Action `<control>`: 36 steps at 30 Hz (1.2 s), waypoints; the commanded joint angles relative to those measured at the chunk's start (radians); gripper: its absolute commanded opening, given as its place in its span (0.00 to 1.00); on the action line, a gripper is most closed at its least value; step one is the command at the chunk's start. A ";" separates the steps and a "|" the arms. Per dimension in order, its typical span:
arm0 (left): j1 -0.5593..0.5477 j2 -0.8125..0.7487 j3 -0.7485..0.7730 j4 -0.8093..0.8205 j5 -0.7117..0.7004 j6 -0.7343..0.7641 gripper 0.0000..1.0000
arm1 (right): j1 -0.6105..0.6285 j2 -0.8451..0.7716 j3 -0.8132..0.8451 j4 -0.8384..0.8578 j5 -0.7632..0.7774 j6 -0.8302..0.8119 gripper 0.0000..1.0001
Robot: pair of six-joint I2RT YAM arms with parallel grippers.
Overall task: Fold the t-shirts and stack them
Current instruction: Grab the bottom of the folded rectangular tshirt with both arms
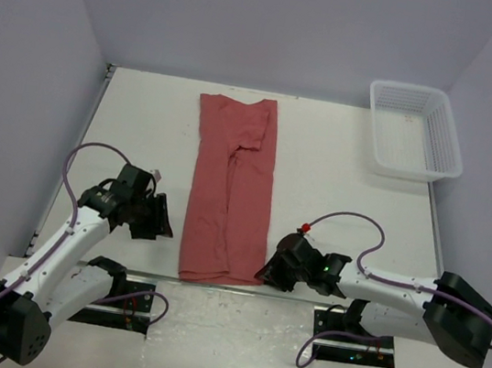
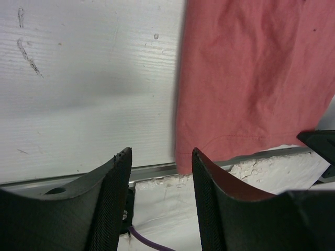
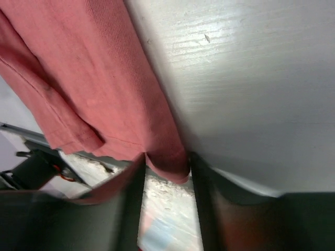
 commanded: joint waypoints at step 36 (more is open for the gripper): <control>-0.484 0.185 -0.036 0.099 -0.011 -0.345 0.54 | 0.003 -0.042 -0.091 -0.129 0.089 -0.038 0.00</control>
